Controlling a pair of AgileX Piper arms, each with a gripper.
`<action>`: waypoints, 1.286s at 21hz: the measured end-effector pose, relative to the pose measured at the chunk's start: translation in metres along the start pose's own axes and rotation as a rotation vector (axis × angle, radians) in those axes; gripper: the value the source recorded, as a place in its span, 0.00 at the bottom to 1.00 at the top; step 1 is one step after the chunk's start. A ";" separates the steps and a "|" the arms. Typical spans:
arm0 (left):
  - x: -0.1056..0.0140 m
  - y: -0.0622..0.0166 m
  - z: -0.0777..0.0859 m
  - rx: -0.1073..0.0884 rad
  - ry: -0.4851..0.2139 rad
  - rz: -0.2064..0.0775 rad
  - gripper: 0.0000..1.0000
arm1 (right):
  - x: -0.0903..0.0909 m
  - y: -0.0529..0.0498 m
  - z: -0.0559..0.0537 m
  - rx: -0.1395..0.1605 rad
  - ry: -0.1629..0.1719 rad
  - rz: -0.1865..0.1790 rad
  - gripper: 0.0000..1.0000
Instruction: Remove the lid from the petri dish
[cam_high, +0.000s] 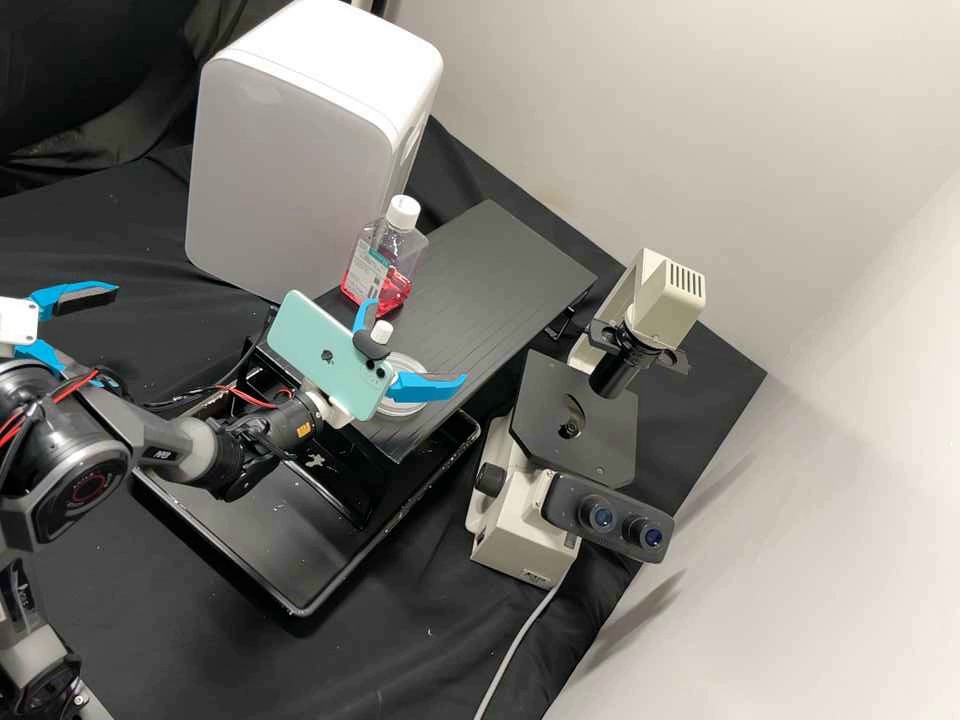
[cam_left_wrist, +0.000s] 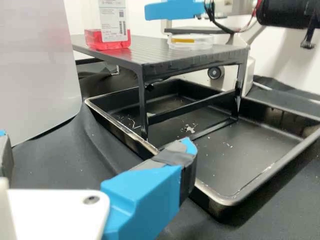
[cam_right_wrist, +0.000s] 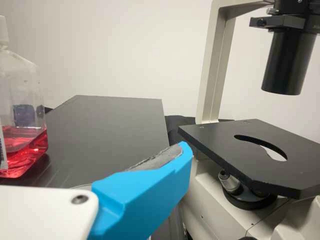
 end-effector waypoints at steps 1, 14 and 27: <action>0.000 0.0000 0.000 -0.002 0.000 0.000 1.00 | 0.000 0.000 0.000 0.000 0.000 0.000 1.00; -0.001 -0.0009 0.004 -0.003 -0.023 -0.004 1.00 | -0.007 -0.004 0.004 -0.001 -0.014 -0.014 1.00; -0.001 -0.0021 0.005 0.001 -0.026 -0.010 1.00 | -0.037 -0.009 0.012 -0.010 -0.010 0.010 1.00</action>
